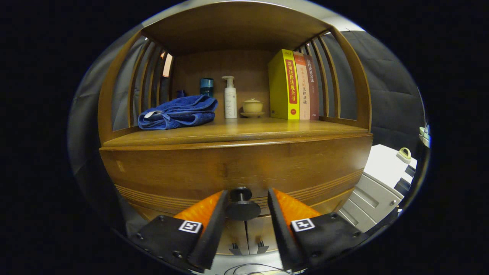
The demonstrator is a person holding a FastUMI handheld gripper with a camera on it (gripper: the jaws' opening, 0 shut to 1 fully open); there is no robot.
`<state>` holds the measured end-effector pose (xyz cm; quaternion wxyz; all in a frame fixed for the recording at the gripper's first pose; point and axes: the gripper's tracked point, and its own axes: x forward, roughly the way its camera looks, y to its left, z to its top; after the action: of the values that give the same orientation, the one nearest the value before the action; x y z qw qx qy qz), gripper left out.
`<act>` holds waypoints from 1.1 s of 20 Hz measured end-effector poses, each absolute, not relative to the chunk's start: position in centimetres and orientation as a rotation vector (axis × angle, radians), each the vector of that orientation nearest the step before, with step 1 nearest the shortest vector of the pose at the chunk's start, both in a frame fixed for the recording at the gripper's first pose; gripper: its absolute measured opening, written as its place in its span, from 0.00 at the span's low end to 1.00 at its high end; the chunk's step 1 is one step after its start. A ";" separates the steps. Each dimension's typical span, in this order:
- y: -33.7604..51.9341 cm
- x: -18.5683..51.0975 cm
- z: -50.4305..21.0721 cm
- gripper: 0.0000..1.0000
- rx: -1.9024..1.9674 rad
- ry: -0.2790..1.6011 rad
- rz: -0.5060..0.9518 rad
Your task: Pull open the drawer, take out the items inside it, and place them on the countertop above the cabinet.
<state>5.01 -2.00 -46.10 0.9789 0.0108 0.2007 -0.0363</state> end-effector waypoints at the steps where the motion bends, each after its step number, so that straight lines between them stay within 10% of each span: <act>1: -1.8 5.1 -46.5 0.67 0.038 0.416 -0.073; 8: -1.9 4.5 -46.3 0.45 -0.001 0.432 -0.069; 22: -2.2 -3.2 -43.8 0.41 0.018 0.438 -0.050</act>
<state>-3.17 -2.21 -43.76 0.9757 0.0087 0.2174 -0.0250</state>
